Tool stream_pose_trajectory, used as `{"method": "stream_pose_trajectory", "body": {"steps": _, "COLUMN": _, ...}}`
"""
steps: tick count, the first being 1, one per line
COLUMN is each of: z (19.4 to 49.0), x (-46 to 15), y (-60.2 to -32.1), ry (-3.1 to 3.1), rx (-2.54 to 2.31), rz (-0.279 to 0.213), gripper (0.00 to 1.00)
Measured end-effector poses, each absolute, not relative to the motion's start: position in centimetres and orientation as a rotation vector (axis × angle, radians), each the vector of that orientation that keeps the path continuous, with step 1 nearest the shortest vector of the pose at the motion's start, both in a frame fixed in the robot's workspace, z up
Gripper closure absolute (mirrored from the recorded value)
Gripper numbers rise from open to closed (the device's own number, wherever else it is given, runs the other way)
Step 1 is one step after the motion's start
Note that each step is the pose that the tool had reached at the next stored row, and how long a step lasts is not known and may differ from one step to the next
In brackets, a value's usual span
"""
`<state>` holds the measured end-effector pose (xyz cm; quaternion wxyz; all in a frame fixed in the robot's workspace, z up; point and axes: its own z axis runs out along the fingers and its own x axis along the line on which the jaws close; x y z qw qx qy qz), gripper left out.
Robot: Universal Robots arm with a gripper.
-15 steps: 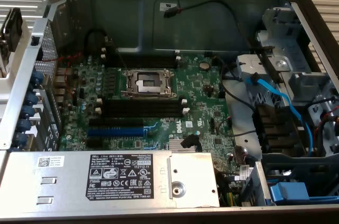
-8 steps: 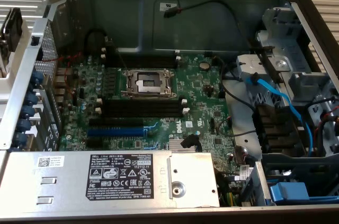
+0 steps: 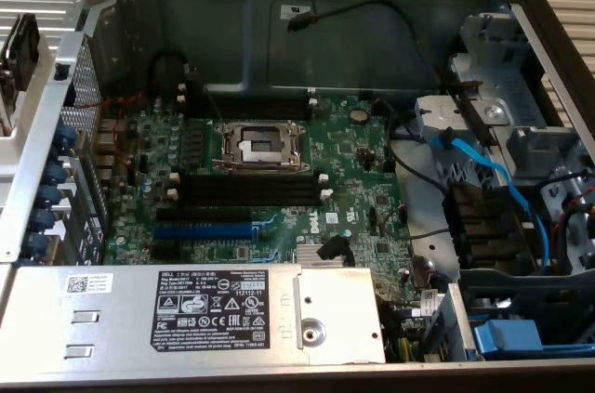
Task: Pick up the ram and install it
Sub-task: 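Pick up the ram and move it above insertion slot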
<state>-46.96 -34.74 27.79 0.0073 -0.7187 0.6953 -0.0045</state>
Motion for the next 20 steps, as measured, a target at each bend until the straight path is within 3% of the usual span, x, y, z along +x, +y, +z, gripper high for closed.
{"method": "stream_pose_trajectory", "body": {"steps": 20, "z": 24.1, "x": -46.7, "y": -36.2, "ry": 2.176, "rx": -2.249, "rz": 0.004, "gripper": 0.90}}
